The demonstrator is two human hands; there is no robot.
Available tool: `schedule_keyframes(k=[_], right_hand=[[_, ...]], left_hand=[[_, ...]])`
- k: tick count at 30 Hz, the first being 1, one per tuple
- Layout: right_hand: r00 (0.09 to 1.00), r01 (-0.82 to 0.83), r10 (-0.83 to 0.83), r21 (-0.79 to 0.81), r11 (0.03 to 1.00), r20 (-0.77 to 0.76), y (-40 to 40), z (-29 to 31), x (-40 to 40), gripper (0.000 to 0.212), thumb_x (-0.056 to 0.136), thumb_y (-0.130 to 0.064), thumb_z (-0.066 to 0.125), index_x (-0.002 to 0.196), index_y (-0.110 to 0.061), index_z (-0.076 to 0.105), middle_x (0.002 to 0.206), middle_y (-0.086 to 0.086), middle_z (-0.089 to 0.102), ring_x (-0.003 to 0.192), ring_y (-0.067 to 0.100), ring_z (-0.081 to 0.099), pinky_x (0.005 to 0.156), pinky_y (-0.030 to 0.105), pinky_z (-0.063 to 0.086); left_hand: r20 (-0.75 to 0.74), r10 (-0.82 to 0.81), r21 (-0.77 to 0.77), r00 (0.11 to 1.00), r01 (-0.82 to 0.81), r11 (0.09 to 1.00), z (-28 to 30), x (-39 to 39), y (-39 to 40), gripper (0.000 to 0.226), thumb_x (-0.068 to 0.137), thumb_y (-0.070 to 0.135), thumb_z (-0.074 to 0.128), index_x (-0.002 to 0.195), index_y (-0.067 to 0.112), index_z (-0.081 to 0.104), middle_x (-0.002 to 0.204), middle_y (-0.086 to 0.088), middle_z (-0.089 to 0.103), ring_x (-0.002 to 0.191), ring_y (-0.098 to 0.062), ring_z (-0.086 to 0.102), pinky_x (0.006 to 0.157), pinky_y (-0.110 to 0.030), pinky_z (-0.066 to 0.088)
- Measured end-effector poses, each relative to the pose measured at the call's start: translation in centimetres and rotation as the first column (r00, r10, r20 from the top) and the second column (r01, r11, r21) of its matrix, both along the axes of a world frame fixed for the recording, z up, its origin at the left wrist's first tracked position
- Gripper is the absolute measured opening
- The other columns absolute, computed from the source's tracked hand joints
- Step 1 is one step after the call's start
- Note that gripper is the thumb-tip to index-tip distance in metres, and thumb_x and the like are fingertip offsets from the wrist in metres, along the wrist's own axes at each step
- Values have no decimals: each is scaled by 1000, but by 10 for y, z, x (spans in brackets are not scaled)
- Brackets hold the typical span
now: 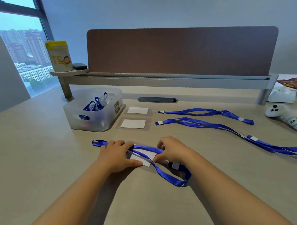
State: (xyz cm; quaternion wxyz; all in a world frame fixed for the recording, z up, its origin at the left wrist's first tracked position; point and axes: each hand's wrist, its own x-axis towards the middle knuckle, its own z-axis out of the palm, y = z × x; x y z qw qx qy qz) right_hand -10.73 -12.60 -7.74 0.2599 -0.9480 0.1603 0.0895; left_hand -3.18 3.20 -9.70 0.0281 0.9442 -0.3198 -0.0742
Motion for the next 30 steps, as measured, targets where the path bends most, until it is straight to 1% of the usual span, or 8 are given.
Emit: schedule_keyframes(k=[4,9,14,17,22,23,25,30], right_hand=[[999,53,-53,57,997,6,-1,1,0,39,81,-17,65,116,-7,52,122,12,57,91,17,50,89,30,47],[994,72,-80,107,992,73,-7,2,0,39,82,-7,62,120,-7,52,127,12,55,113,24,54,97,31,46],[973,93,-104,60,994,205,-13,5,-8,31,83,-12,62,114,-10,56,121,9,54,95,17,55,80,24,50],[995,41,-40,-13,999,89,-14,3,-15,27,80,-25,66,101,-10,62,102,8,63,91,19,56,89,34,51],[1000,5,-5,-39,999,-10,-11,0,-22,16,81,-22,65,92,-11,61,103,12,64,88,18,52,89,33,49],[1000,4,-4,-22,1000,3,-10,1,-22,8,82,-19,64,82,-13,58,99,12,63,87,17,52,88,32,49],[998,11,-13,35,999,63,-8,3,-22,20,83,-12,61,69,-18,49,86,7,56,82,17,51,85,31,49],[966,-24,-39,242,970,254,-9,24,-20,21,85,-7,58,72,-20,48,77,-2,55,73,10,54,77,25,48]], left_hand=[[8,24,23,1000,-24,999,3,-5,0,73,75,64,48,135,30,28,144,-1,35,131,-24,29,106,-42,27],[24,-14,-58,1000,15,998,8,-8,-5,69,72,57,59,129,24,37,141,0,38,129,-22,31,106,-40,27],[-96,-169,-177,981,150,973,12,-16,-24,77,69,49,69,134,27,33,144,3,36,131,-18,30,107,-37,29],[-130,-199,-137,971,181,974,10,-21,-30,73,70,46,69,133,26,37,143,3,39,129,-18,33,107,-36,30],[-91,-159,-114,983,149,982,5,-22,-25,72,72,50,64,134,26,35,144,2,38,131,-19,32,109,-38,30],[-89,-156,-129,984,144,981,4,-22,-23,72,72,51,64,134,27,36,144,2,38,131,-19,32,109,-39,30],[-88,-161,-199,983,141,970,7,-25,-21,69,72,50,64,132,28,38,142,2,40,130,-19,32,109,-39,30],[-12,-165,-451,986,142,881,34,-28,-22,47,80,39,59,123,22,51,129,-2,54,115,-16,46,100,-34,39]])
